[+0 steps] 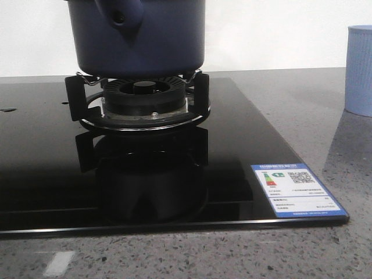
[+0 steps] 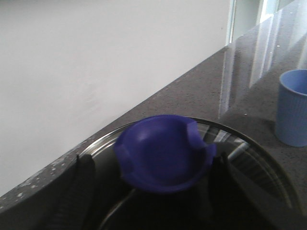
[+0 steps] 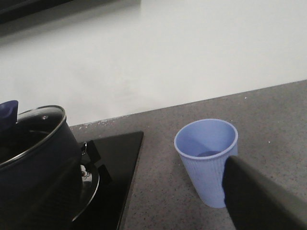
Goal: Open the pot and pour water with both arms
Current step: 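Reach the right gripper to the light blue cup and grasp it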
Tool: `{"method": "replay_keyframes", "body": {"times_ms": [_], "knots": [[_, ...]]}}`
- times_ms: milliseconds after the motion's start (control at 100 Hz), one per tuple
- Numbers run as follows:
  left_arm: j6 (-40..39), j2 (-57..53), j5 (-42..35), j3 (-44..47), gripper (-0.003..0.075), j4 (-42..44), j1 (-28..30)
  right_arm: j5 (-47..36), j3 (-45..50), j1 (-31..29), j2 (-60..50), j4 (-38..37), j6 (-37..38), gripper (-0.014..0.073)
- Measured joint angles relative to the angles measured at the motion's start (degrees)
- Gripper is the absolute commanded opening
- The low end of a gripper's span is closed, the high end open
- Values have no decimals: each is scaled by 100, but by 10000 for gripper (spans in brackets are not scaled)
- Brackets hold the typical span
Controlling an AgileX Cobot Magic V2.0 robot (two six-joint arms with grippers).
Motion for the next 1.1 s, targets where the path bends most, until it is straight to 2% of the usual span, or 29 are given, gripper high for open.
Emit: {"method": "replay_keyframes", "body": {"times_ms": [100,240,430,660,1000,1100], "knots": [[653,138,206,0,473,-599,-10,-93,0,0,0,0,0,542],[1052,252,194,-11,473,-858,-10,-120,0,0,0,0,0,542],[1175,418,107,-22,479,-932,-10,-120,0,0,0,0,0,542],[1313,514,-70,-181,558,-953,-10,-120,0,8,0,0,0,542],[1321,991,116,-527,553,-1073,-10,-162,0,8,0,0,0,542],[1299,1070,188,-550,519,-1150,-10,-162,0,8,0,0,0,542]]}}
